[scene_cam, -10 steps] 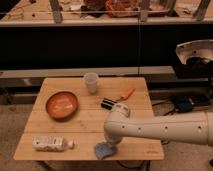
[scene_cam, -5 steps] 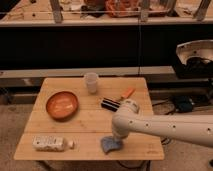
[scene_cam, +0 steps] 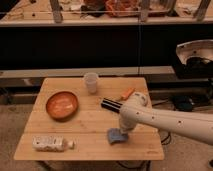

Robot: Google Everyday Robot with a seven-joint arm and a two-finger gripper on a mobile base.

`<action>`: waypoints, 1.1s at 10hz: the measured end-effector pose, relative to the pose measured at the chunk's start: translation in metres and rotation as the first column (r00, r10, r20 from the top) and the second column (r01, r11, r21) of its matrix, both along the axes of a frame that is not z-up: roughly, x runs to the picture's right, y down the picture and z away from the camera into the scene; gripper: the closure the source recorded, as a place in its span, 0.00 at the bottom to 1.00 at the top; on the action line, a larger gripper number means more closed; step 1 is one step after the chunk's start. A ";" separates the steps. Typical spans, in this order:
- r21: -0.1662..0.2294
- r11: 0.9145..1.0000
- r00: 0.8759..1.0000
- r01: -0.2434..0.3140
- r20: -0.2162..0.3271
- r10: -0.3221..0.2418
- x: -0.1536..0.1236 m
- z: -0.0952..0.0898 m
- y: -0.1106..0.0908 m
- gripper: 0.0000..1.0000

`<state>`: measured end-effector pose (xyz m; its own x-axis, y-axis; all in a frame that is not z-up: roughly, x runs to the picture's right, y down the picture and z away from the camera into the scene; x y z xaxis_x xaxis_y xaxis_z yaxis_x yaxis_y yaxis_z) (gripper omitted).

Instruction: Wipe the white sponge on the table

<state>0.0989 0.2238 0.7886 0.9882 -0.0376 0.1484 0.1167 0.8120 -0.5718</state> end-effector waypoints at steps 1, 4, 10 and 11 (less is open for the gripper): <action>-0.001 1.000 1.000 -0.011 -0.007 0.011 0.002 0.005 -0.007 0.97; -0.008 0.999 0.999 -0.041 -0.018 0.041 0.003 0.027 -0.027 0.97; -0.001 1.000 1.000 0.000 -0.004 0.000 -0.051 0.046 -0.047 0.97; 0.000 1.000 1.000 0.011 -0.008 -0.011 -0.054 0.048 -0.049 0.97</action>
